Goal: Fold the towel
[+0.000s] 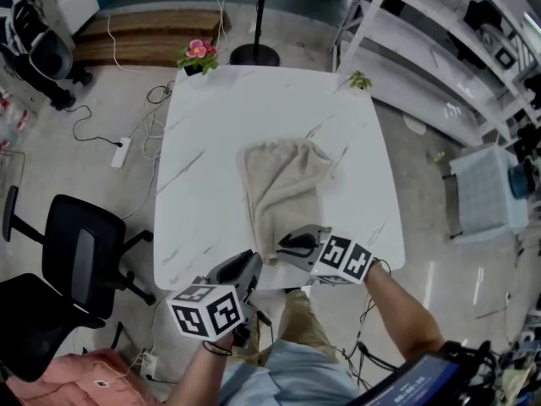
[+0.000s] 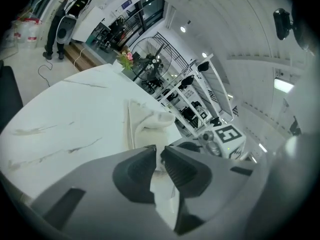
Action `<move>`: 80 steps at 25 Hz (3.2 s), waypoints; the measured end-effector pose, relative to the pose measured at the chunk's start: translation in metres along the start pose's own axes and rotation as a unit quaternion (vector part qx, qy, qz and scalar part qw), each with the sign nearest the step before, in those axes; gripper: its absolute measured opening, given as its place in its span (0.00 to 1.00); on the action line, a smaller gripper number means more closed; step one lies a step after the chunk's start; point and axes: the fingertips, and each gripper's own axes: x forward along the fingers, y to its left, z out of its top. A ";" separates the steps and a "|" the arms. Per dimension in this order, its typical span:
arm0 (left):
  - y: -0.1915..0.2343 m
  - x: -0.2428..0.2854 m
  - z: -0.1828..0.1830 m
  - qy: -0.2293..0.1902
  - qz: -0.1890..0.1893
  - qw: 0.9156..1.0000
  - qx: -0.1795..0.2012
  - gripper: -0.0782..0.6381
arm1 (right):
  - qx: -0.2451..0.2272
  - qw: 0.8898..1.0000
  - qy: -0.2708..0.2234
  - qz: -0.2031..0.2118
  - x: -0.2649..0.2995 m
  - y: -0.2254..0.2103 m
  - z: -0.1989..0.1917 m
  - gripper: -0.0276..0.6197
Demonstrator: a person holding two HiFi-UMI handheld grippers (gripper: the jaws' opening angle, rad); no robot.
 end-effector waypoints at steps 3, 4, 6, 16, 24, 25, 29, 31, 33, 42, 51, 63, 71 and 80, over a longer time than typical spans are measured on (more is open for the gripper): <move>-0.003 0.012 0.007 -0.003 0.024 1.000 0.019 0.23 | 0.013 0.999 -0.038 -0.005 -0.055 -0.024 0.019 0.19; -0.003 0.016 0.007 -0.003 0.035 0.999 0.024 0.26 | 0.019 0.998 -0.047 -0.024 -0.075 -0.041 0.023 0.21; 0.002 0.024 0.003 0.004 0.063 0.997 0.036 0.30 | 0.042 0.994 -0.067 -0.073 -0.112 -0.083 0.029 0.24; 0.033 0.055 -0.043 0.046 0.171 0.984 -0.004 0.32 | 0.183 0.975 -0.095 -0.087 -0.120 -0.186 0.013 0.38; 0.042 0.057 -0.045 0.032 0.189 0.981 -0.016 0.21 | 0.176 0.978 -0.109 -0.038 -0.094 -0.202 0.046 0.09; 0.041 0.056 -0.045 0.030 0.190 0.981 -0.019 0.21 | 0.175 0.977 -0.116 -0.028 -0.092 -0.202 0.058 0.09; 0.032 0.051 -0.044 0.020 0.187 0.982 -0.026 0.19 | 0.168 0.974 -0.149 0.008 -0.079 -0.206 0.113 0.09; 0.025 0.048 -0.044 0.014 0.181 0.983 -0.032 0.19 | 0.156 0.976 -0.151 0.018 -0.064 -0.209 0.134 0.09; 0.018 0.044 -0.045 0.006 0.174 0.984 -0.041 0.19 | 0.142 0.979 -0.142 0.027 -0.044 -0.209 0.149 0.09; 0.020 0.029 -0.071 -0.015 0.175 0.979 -0.101 0.19 | 0.098 0.986 -0.078 0.106 0.060 -0.179 0.168 0.09; 0.032 0.024 -0.081 -0.035 0.174 0.972 -0.152 0.19 | 0.022 0.996 0.053 0.075 0.144 -0.168 0.143 0.09; 0.017 0.014 -0.068 -0.093 0.193 0.965 -0.153 0.18 | -0.034 0.993 -0.058 0.097 0.025 -0.148 0.175 0.16; 0.021 0.000 -0.100 -0.140 0.186 0.940 -0.250 0.18 | -0.082 0.993 0.010 0.089 0.018 -0.145 0.078 0.12; 0.038 0.005 -0.107 -0.158 0.182 0.929 -0.280 0.18 | -0.079 0.993 0.038 0.079 0.043 -0.167 0.056 0.12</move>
